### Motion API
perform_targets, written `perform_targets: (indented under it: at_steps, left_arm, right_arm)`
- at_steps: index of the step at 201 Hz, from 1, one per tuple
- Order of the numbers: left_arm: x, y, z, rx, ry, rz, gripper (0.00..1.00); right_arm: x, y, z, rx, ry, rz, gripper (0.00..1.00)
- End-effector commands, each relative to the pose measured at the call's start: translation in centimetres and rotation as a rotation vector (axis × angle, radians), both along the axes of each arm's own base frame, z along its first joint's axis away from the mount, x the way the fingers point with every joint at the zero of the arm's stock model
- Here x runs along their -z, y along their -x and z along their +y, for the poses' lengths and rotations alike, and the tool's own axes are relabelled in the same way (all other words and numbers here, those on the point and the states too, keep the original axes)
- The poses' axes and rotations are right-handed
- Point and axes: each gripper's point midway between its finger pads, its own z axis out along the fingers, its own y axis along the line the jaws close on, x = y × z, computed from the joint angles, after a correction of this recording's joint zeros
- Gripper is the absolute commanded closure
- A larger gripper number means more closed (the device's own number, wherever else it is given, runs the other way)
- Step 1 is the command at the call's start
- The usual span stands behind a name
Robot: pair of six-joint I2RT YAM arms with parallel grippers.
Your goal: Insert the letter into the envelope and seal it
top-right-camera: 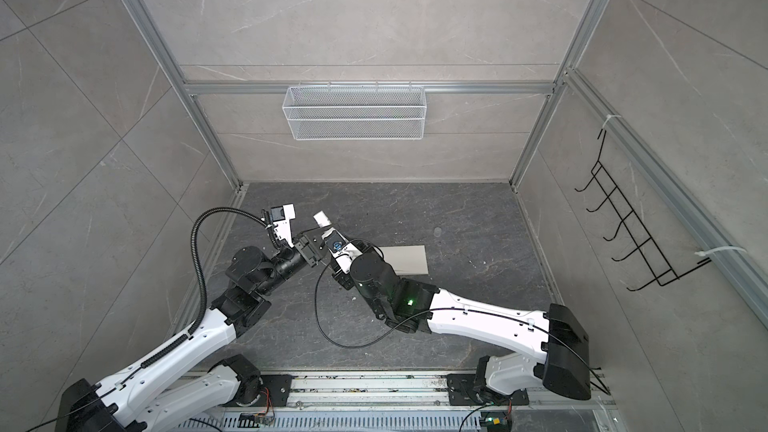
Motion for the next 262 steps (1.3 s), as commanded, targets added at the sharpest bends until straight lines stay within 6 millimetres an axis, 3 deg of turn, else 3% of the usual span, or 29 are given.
perform_targets:
  at_steps: [1, 41, 65, 153, 189, 262]
  left_arm:
    - [-3.0, 0.6, 0.6, -0.006, 0.059, -0.066, 1.0]
    - [-2.8, 0.6, 0.6, -0.005, 0.056, -0.063, 1.0]
    - [-2.8, 0.6, 0.5, -0.004, 0.058, -0.062, 1.0]
    - [-2.3, 0.7, 0.0, 0.024, 0.04, -0.058, 1.0]
    - [-2.3, 1.9, -0.9, 0.098, -0.016, -0.125, 1.0]
    - [-3.8, 5.8, -2.4, 0.296, -0.068, -0.308, 1.0]
  right_arm:
    - [-2.0, 0.0, 0.5, 0.008, -0.071, -0.019, 0.58]
    - [-2.6, 0.0, 0.4, 0.009, -0.102, -0.025, 0.55]
    - [-2.8, -0.1, 0.4, 0.013, -0.106, -0.026, 0.58]
    - [-3.4, 0.4, 0.4, -0.015, -0.139, -0.022, 0.94]
    - [-4.0, 1.8, 0.9, -0.192, -0.174, 0.077, 1.0]
    - [-6.9, 3.6, -1.9, -0.745, -0.431, 0.474, 1.0]
